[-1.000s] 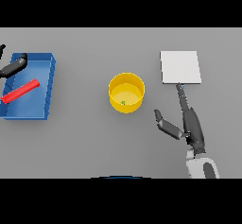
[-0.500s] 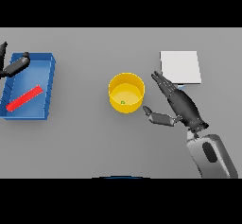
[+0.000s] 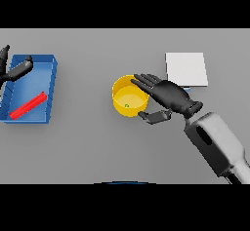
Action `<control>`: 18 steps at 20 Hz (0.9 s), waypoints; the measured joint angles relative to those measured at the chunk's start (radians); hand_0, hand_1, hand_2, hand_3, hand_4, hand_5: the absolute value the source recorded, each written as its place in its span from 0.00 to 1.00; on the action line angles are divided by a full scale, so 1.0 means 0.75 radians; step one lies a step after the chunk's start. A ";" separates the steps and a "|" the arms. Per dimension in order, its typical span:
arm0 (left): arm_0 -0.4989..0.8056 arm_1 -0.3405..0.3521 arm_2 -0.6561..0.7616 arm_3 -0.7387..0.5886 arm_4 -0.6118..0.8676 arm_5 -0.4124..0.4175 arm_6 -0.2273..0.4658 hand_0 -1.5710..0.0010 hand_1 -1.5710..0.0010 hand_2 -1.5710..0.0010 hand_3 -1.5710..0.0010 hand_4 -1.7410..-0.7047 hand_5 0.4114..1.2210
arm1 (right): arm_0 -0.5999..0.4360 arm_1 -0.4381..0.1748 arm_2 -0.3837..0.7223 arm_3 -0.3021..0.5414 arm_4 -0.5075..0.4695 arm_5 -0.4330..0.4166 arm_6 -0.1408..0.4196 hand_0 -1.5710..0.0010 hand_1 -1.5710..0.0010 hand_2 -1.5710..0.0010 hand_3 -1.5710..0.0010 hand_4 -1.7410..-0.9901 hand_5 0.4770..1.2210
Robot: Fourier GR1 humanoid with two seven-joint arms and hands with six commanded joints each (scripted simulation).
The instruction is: Pick up the red beaker and tilt it to pour out 1 green nut into yellow bowl. Pick up the yellow bowl and place it on the metallic measuring scale.
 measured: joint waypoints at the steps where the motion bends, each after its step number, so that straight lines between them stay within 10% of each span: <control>1: -0.009 0.001 0.007 0.010 0.004 -0.008 -0.010 1.00 1.00 1.00 1.00 0.91 0.38 | -0.025 0.012 0.023 0.032 0.011 0.020 0.001 1.00 1.00 1.00 1.00 0.62 0.26; 18: -0.032 0.010 0.013 0.025 0.002 -0.021 -0.019 1.00 1.00 1.00 1.00 0.91 0.40 | -0.301 0.089 0.217 0.420 0.106 0.217 -0.092 1.00 1.00 1.00 1.00 0.58 0.27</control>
